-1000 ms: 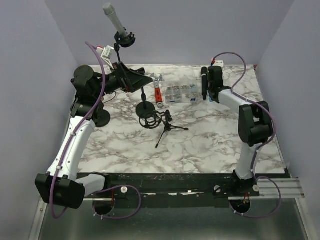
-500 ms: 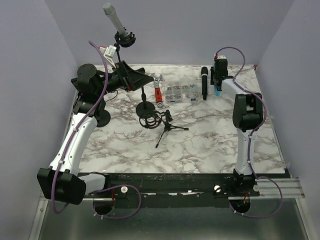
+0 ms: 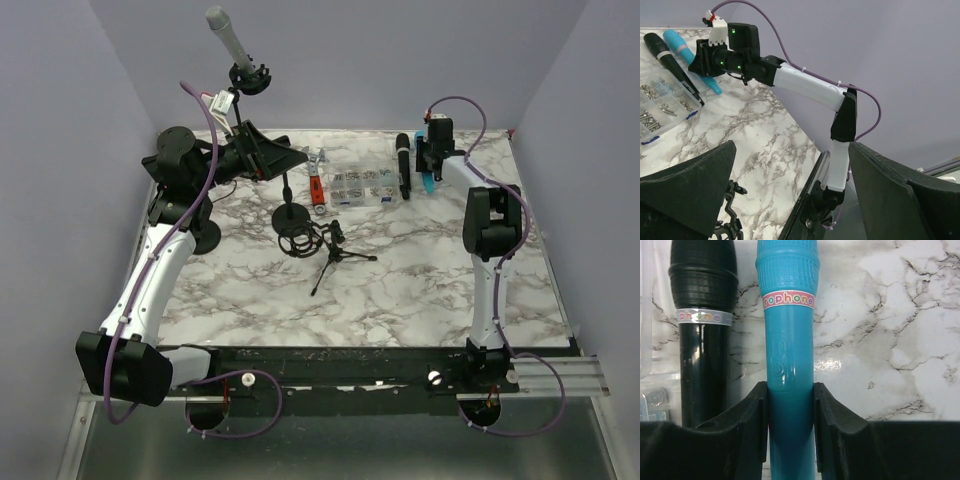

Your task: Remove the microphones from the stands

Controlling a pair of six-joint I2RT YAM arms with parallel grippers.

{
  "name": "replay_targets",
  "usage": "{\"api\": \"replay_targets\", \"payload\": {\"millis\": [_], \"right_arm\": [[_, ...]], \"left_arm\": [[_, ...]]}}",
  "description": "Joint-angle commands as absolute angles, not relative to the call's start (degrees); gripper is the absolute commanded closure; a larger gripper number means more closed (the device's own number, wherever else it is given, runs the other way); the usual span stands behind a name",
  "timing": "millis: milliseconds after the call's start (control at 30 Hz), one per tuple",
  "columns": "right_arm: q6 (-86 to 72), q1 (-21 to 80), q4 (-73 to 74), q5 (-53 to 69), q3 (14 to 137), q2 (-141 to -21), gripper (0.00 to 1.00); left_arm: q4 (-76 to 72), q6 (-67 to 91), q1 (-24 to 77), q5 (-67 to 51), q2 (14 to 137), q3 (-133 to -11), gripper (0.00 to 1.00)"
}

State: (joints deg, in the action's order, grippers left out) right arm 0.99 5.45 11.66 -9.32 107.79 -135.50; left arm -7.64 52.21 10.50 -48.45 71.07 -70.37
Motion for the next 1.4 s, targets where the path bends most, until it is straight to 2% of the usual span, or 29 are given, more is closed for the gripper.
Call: {"api": "replay_targets", "payload": {"millis": [0,433,767,1033,1200,1367], "right_arm": [[-1.72,4.66,12.15,-7.86,107.48,-136.25,0.91],[-3.49,3.98,12.89,-3.4,107.86,-136.95,0.6],[-5.12,3.96,15.19,-1.26,108.99,-133.2,0.36],[-11.63,4.02,20.48,-5.82,106.86,-123.7,0.25],[-17.49,5.36,18.16,1.12,98.3,-115.56,0.19],[-29.31,7.72,9.27,16.5,87.63,-107.27,0.15]], "left_arm": [[-9.71,52.62,10.2,-49.19,71.1,-69.87,0.01],[-10.11,53.02,10.2,-49.24,70.84,-69.61,0.01],[-8.68,50.87,10.28,-48.44,70.1,-70.11,0.01],[-2.17,43.31,10.36,-44.06,67.12,-72.04,0.01],[-0.09,41.44,10.33,-42.58,65.95,-72.67,0.01],[0.83,39.72,10.31,-40.55,64.93,-72.42,0.01]]}}
